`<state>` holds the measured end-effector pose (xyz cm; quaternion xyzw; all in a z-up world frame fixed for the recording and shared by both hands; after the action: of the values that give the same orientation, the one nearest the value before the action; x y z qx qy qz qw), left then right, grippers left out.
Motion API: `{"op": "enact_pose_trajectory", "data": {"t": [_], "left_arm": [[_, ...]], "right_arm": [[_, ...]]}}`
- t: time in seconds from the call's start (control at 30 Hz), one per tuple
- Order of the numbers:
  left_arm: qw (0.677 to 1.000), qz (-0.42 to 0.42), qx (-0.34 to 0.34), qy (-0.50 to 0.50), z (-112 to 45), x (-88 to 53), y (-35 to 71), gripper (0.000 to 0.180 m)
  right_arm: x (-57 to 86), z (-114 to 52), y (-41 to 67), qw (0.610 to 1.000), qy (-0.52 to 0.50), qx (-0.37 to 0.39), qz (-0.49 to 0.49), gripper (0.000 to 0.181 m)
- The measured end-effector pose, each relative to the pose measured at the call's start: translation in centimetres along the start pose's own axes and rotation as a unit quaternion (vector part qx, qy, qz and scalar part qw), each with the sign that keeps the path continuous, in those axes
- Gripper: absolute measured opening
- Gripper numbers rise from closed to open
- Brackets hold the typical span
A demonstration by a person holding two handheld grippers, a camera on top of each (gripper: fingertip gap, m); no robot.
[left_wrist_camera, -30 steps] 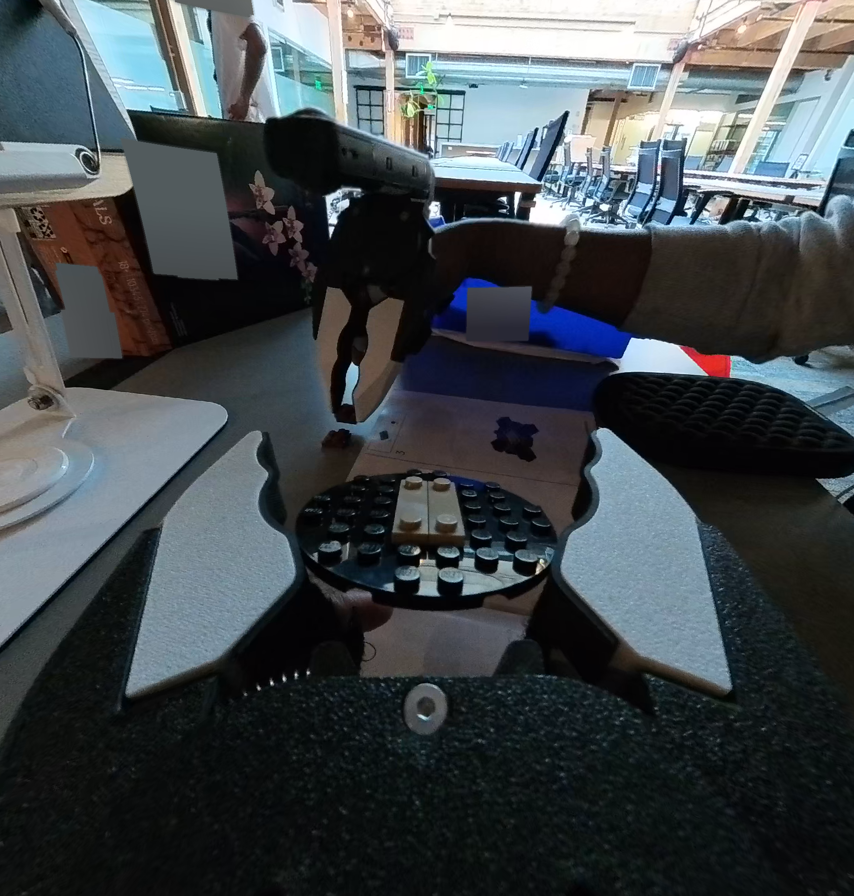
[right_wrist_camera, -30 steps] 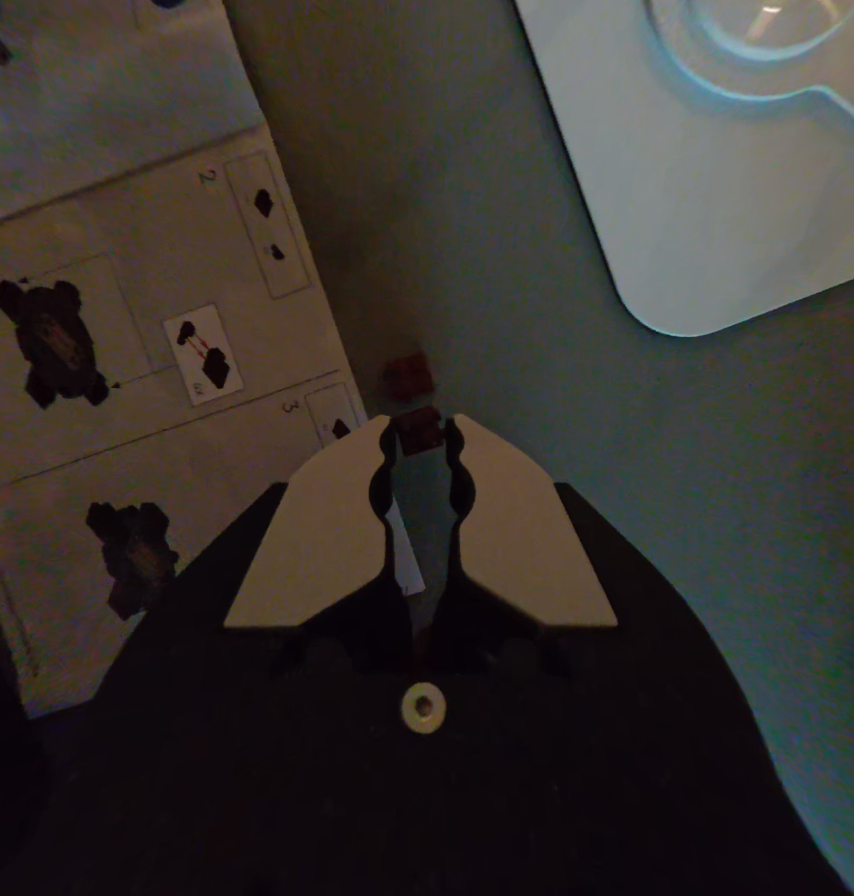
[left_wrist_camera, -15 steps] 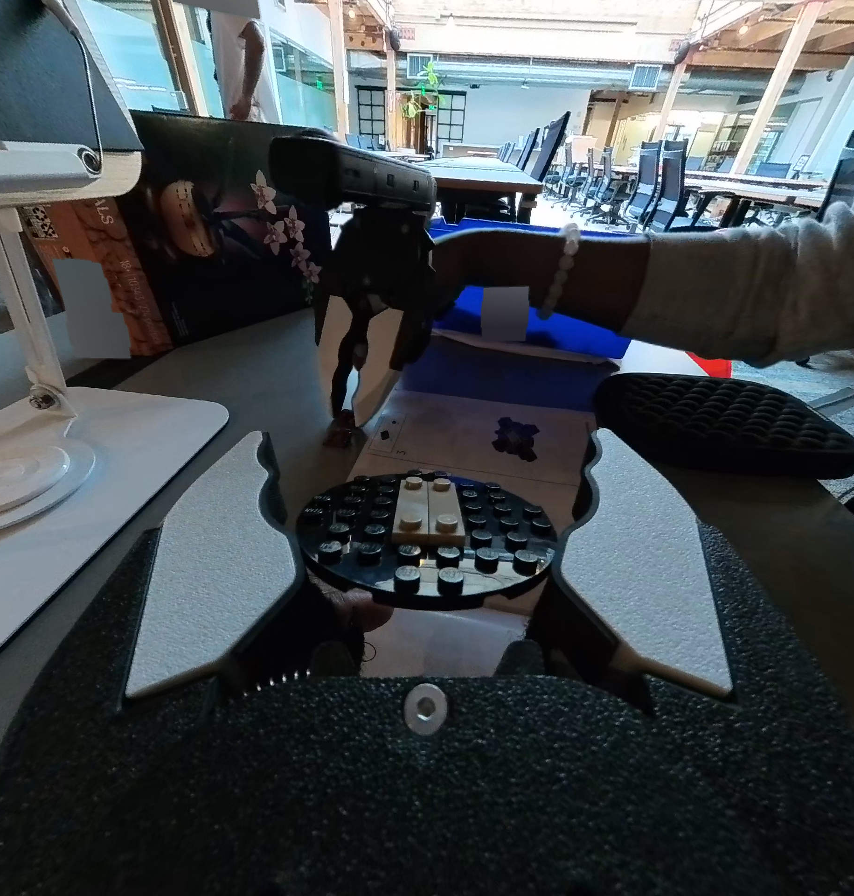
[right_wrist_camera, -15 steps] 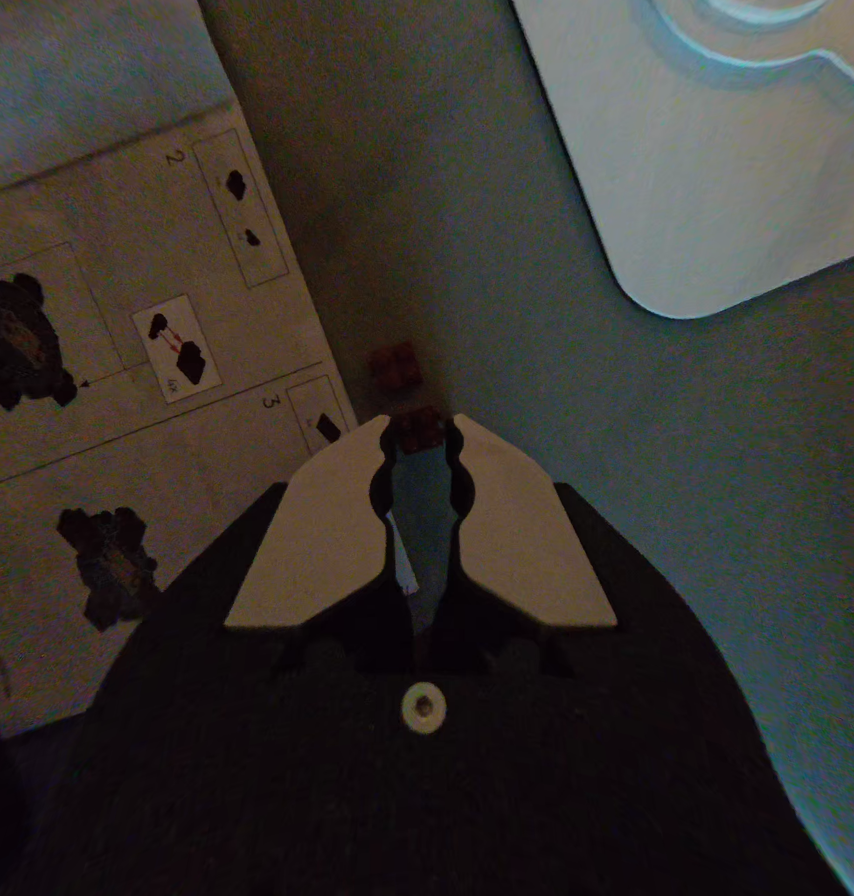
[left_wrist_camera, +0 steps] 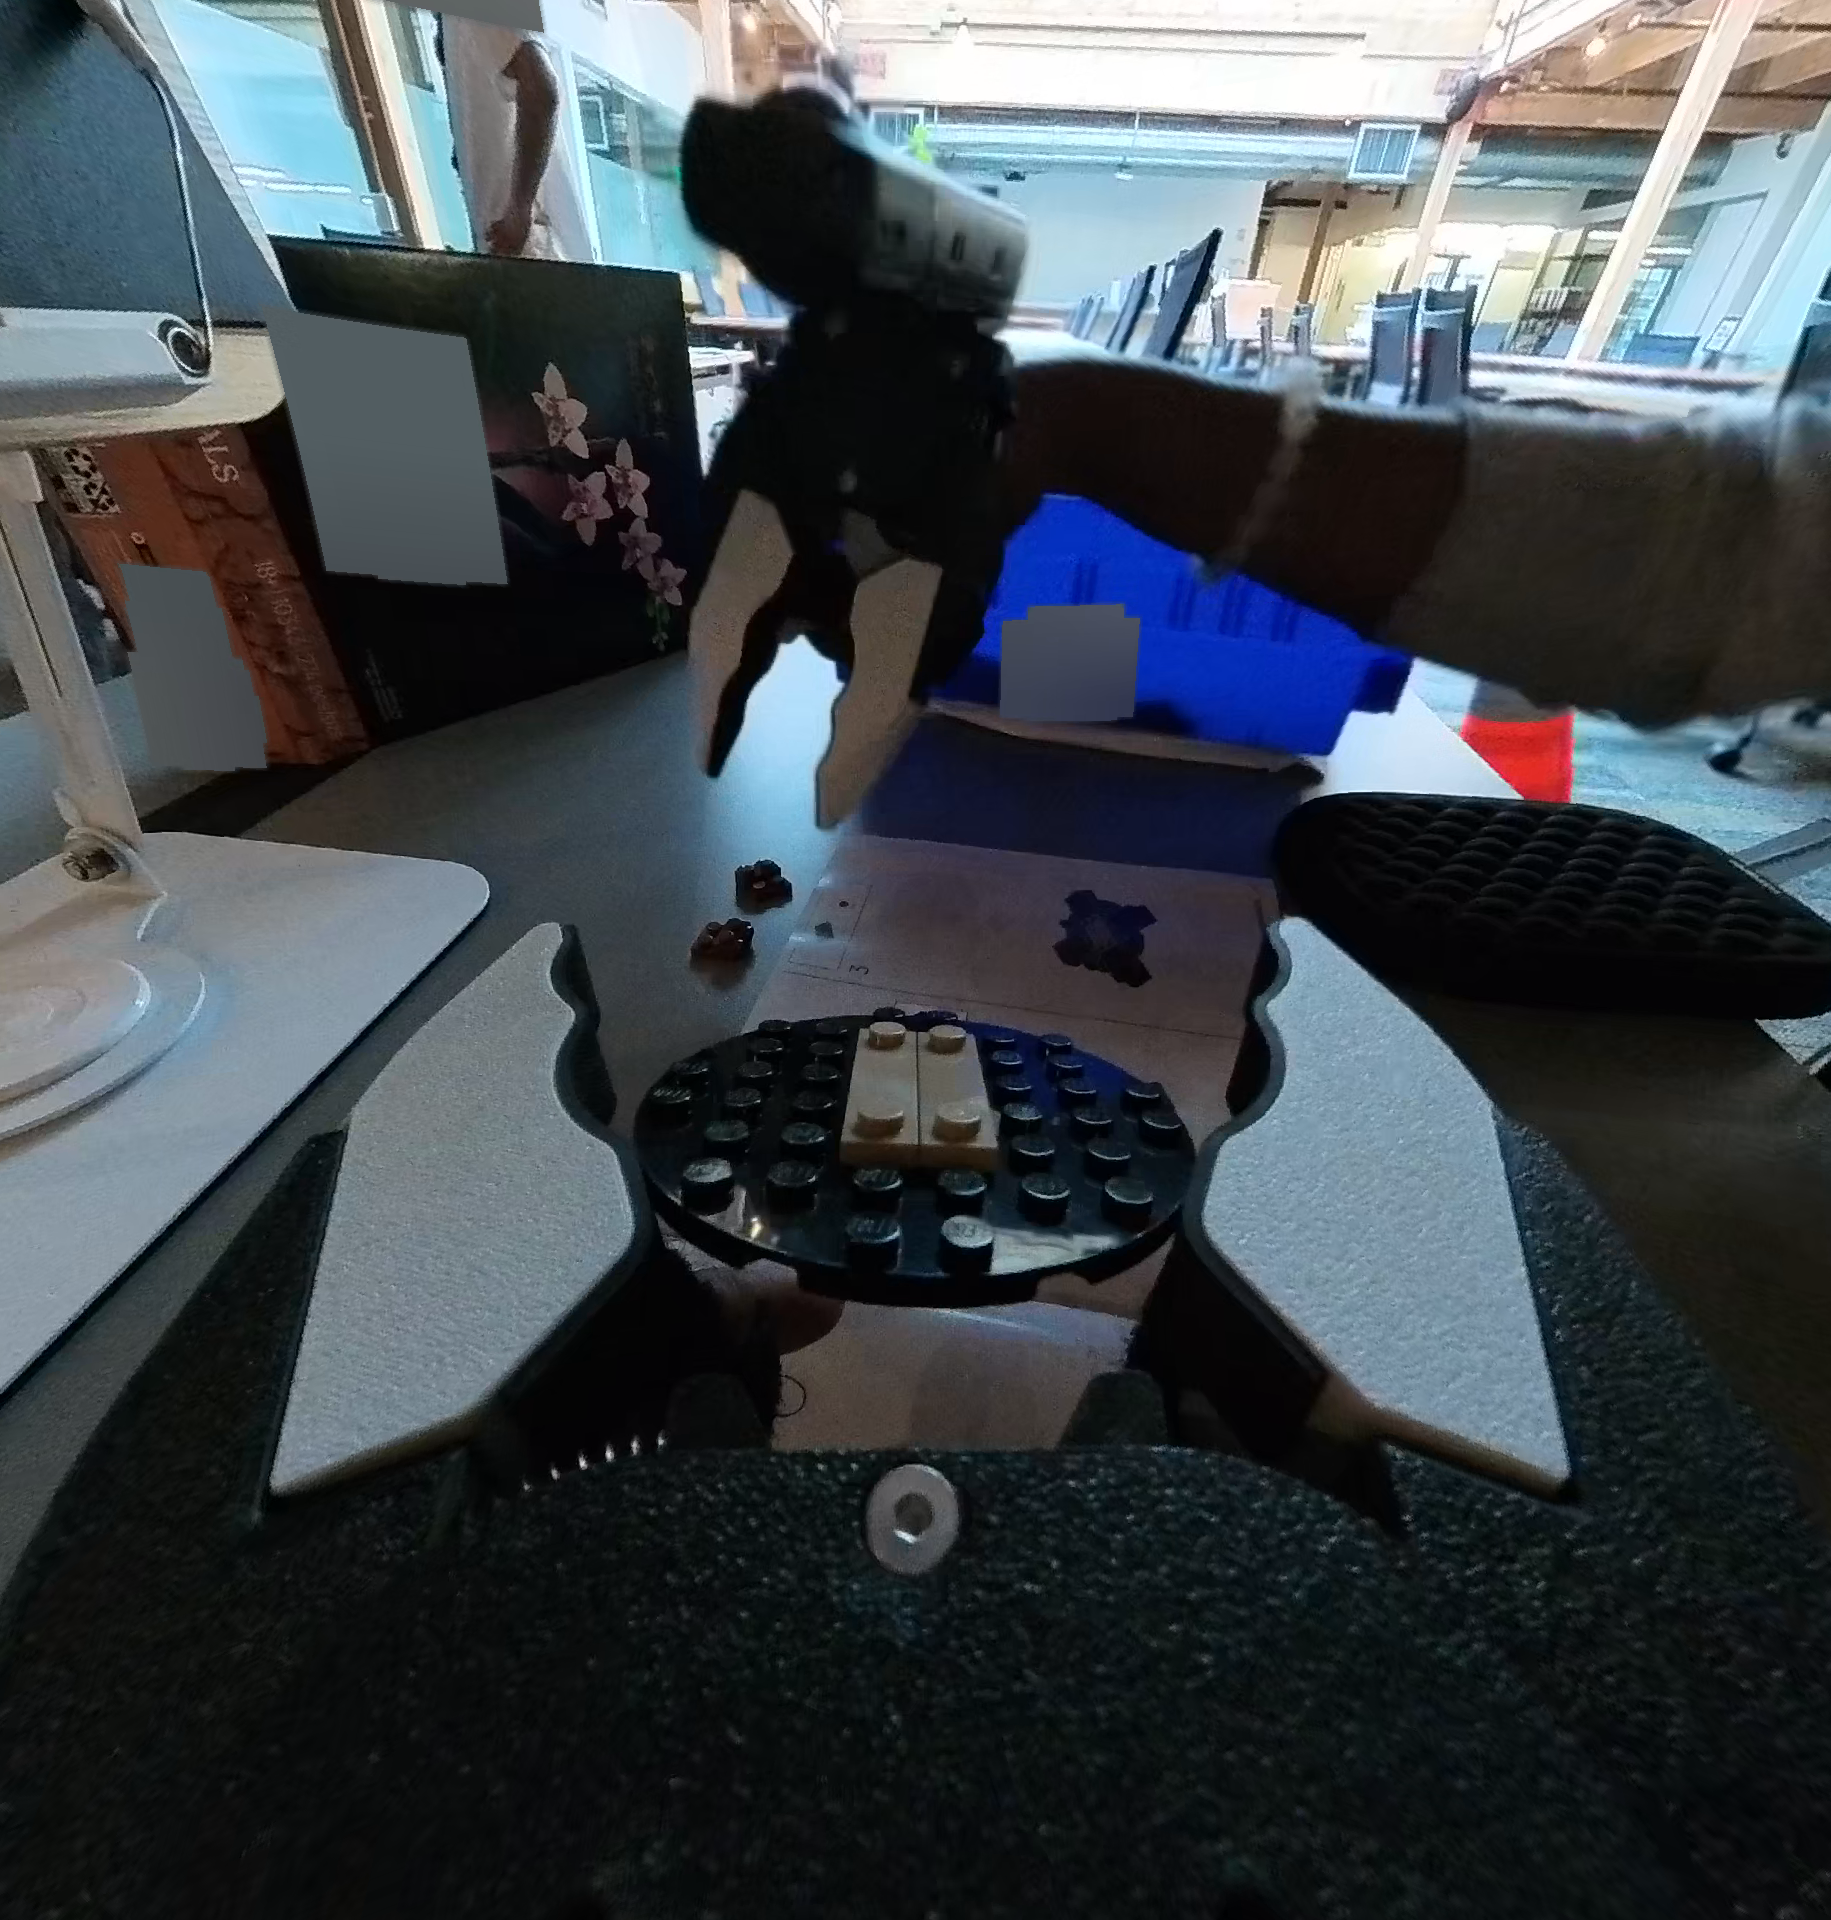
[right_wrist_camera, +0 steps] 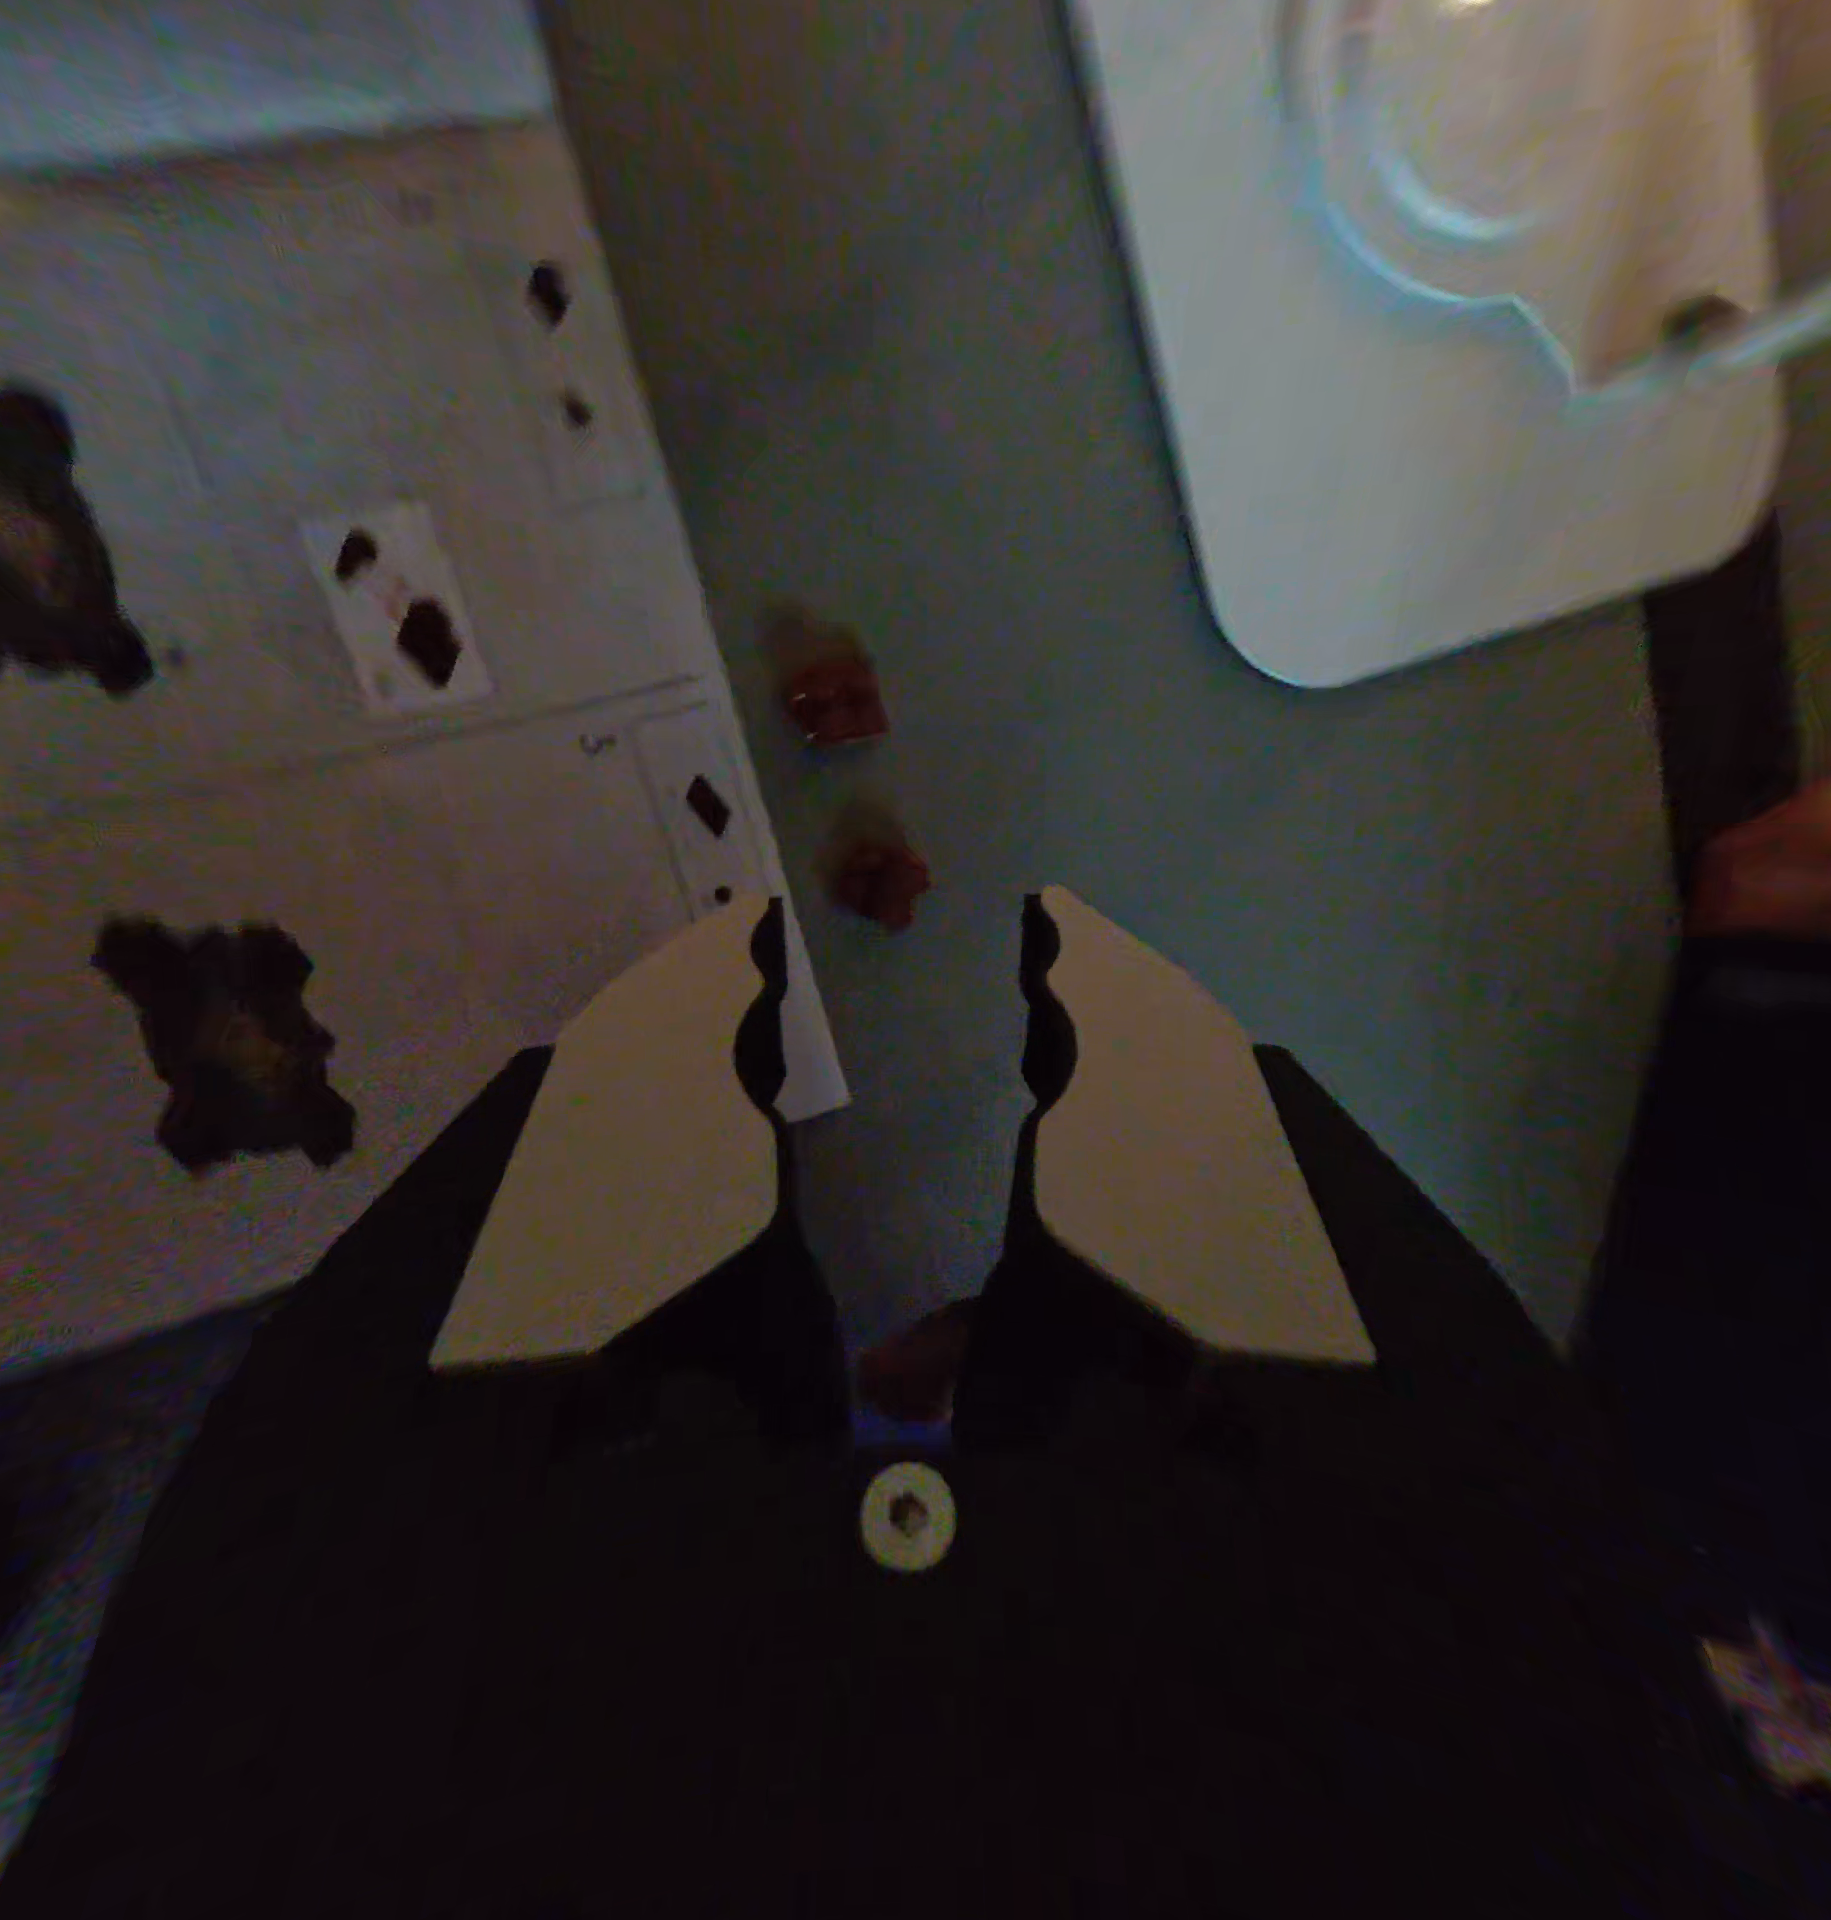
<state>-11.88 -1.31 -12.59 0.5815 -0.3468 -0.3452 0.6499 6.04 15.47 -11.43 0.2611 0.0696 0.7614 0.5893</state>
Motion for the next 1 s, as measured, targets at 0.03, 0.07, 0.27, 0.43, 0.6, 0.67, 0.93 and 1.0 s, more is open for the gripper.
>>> {"op": "enact_pose_trajectory", "data": {"t": [0.03, 0.07, 0.27, 0.43, 0.6, 0.67, 0.93, 1.0], "left_arm": [[1.0, 0.0, -0.001, 0.0, 0.0, 0.0, 0.0, 0.117], [1.0, -0.001, -0.001, 0.001, 0.0, 0.0, 0.0, 0.117], [1.0, -0.002, 0.002, 0.002, 0.1, 0.0, 0.0, 0.117], [1.0, -0.003, 0.005, 0.002, 0.2, 0.0, 0.1, 0.117], [1.0, -0.003, 0.01, 0.005, 0.2, -0.1, 0.3, 0.117], [1.0, -0.004, 0.01, 0.004, 0.3, -0.1, 0.2, 0.117], [1.0, -0.004, 0.011, 0.003, 0.3, -0.1, 0.3, 0.117], [1.0, -0.005, 0.011, 0.004, 0.2, 0.0, 0.3, 0.117]], "right_arm": [[0.0, -0.4, 0.1, 0.999, 0.013, -0.025, 0.033, 0.043], [0.1, -0.8, 0.1, 0.997, 0.02, -0.057, 0.057, 0.044], [0.3, -2.6, 1.2, 0.988, 0.062, -0.095, 0.105, 0.034], [0.3, -3.6, 1.4, 0.976, 0.079, -0.143, 0.143, 0.029], [0.9, -3.9, 1.5, 0.981, 0.072, -0.169, 0.056, 0.021], [1.2, -3.9, 1.5, 0.974, 0.065, -0.195, -0.095, 0.021], [0.7, -1.6, 1.4, 0.979, 0.04, -0.151, -0.131, 0.047], [0.4, -1.8, 1.1, 0.987, 0.031, -0.149, -0.043, 0.046]]}}
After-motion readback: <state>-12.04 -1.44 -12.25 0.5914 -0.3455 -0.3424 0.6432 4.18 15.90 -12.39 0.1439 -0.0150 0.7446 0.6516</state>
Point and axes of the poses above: each gripper's, where its closed fingertips meet, z back along the fingers, y out of its top, x = y × z across the jaws, the point moved 8 cm from there along z, back along the fingers, and after that the axes turned 7 degrees about -y, right-handed, at the moved point
